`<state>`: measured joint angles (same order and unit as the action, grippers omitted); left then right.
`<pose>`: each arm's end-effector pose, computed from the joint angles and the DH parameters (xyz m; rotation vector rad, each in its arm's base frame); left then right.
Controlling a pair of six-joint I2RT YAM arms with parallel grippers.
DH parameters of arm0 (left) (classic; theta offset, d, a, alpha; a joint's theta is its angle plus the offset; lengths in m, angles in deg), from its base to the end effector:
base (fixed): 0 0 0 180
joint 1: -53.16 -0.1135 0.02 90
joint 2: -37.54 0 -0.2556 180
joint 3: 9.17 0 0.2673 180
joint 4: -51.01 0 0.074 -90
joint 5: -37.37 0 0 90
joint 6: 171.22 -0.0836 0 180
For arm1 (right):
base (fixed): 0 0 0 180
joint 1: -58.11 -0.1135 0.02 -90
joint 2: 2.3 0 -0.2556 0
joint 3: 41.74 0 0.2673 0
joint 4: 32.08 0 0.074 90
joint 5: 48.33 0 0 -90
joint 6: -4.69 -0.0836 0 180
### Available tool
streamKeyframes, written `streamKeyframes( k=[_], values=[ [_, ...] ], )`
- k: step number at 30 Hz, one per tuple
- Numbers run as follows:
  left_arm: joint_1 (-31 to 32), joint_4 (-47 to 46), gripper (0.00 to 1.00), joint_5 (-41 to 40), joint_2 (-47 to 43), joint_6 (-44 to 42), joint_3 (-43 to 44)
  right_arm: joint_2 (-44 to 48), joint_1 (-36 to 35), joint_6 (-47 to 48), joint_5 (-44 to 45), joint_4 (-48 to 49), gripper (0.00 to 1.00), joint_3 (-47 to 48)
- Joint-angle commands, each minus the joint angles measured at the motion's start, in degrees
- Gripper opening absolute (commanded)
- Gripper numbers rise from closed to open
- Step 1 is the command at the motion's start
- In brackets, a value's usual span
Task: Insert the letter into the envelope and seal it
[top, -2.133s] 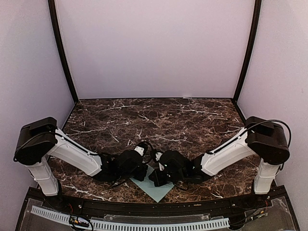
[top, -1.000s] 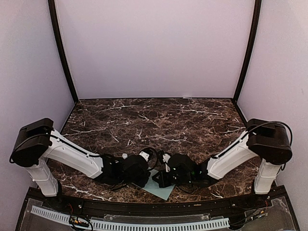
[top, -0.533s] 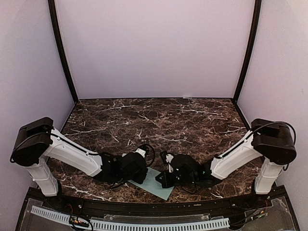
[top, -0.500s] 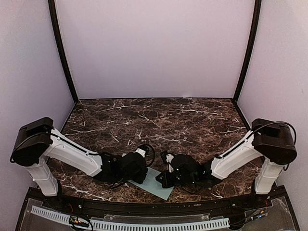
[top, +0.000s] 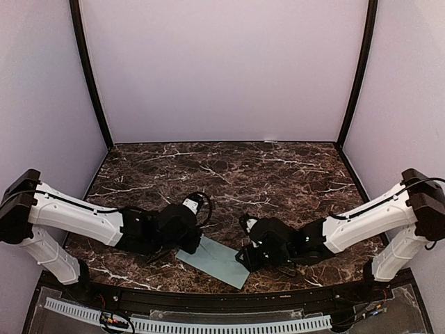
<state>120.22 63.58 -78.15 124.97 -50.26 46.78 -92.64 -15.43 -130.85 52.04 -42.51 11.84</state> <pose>0.1672 -0.3027 0.1254 0.4957 2.2240 -0.3889 0.1113 0.3236 0.0945 -0.5218 2.4626 0.7343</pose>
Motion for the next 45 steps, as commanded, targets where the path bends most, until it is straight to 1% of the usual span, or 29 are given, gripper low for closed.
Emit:
streamKeyframes(
  k=[1, 3, 6, 8, 11, 15, 21, 28, 33, 37, 45],
  values=[
    [-0.10, 3.43, 0.04, -1.97, -7.68, -1.71, -2.08, 5.22, -0.26, 2.39, 5.66, -15.41, 0.35, 4.69],
    [-0.10, 3.44, 0.08, -2.36, -10.71, -2.04, -3.38, 6.47, -0.16, 2.39, 7.33, -21.42, 0.39, 6.94],
    [-0.10, 3.90, 0.19, -2.81, -14.15, -2.50, -4.92, 7.03, 1.00, 2.08, 9.23, -31.14, 0.41, 10.88],
    [-0.16, 4.35, 0.23, -3.13, -15.13, -2.67, -5.41, 6.46, 2.42, 2.42, 9.23, -36.56, 0.43, 13.27],
    [-0.41, 4.49, 0.27, -3.19, -16.08, -2.91, -5.87, 4.29, 4.86, 3.70, 8.34, -43.57, 0.44, 16.95],
    [-0.58, 3.64, 0.31, -2.06, -16.91, -3.41, -6.54, 0.86, 8.91, 6.67, 5.98, -49.47, 0.46, 20.88],
    [-0.75, 3.70, 0.34, -1.60, -17.13, -3.62, -6.74, -4.30, 13.48, 11.26, 0.88, -51.34, 0.48, 24.47],
    [-0.88, 3.26, 0.38, -1.20, -17.64, -3.80, -7.18, -9.17, 16.71, 14.74, -4.96, -47.69, 0.47, 25.23],
    [-0.95, 3.31, 0.39, -1.20, -17.73, -3.89, -7.21, -11.64, 17.67, 15.71, -6.87, -46.29, 0.45, 25.53],
    [-0.97, 3.30, 0.39, -1.16, -17.90, -3.88, -7.29, -13.21, 17.89, 15.89, -7.46, -45.84, 0.40, 25.76],
    [-0.97, 3.44, 0.39, -1.20, -18.54, -3.80, -7.45, -14.80, 17.90, 14.25, -8.37, -44.82, 0.22, 24.40]
  ],
)
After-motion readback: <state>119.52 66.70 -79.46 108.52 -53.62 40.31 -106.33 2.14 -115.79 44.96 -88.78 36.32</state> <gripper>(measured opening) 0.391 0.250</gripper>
